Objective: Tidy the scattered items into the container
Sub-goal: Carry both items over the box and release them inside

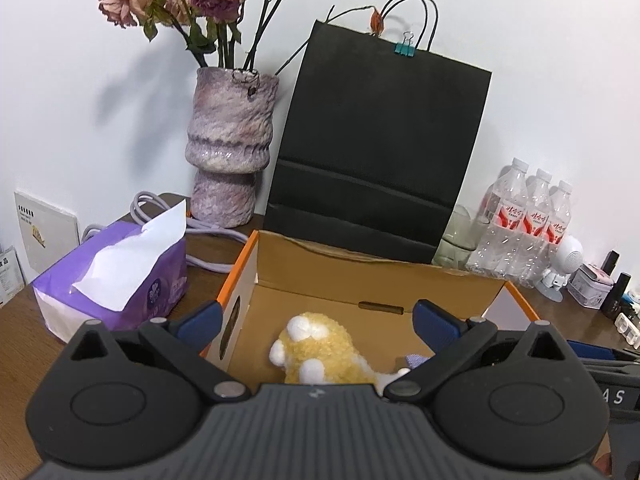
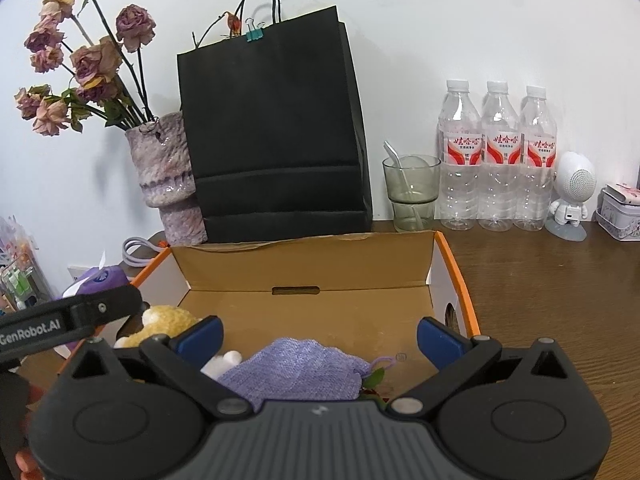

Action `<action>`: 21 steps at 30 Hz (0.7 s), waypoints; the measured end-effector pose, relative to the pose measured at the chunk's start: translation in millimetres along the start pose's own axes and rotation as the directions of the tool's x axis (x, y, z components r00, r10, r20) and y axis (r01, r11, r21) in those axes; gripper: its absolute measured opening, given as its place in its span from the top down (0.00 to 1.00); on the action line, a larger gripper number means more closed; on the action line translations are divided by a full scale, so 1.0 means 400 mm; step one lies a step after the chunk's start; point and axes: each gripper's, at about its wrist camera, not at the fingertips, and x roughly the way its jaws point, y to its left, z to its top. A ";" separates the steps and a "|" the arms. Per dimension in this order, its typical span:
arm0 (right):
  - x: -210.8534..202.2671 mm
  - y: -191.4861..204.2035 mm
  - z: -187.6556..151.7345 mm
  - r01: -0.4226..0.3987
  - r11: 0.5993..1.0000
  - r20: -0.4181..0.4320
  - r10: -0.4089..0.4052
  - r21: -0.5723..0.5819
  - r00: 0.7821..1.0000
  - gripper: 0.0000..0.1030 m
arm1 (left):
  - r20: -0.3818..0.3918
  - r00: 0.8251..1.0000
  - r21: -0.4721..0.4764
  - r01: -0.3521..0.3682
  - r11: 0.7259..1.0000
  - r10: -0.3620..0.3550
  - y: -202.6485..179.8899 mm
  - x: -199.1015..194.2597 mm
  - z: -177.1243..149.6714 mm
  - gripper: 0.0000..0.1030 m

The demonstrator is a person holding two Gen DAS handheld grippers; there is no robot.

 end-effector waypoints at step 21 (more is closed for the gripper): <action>-0.193 -0.017 -0.029 -0.013 0.997 0.081 0.019 -0.080 0.996 0.00 | 0.054 0.992 0.107 0.110 0.988 -0.117 0.051 -0.187 -0.026 0.00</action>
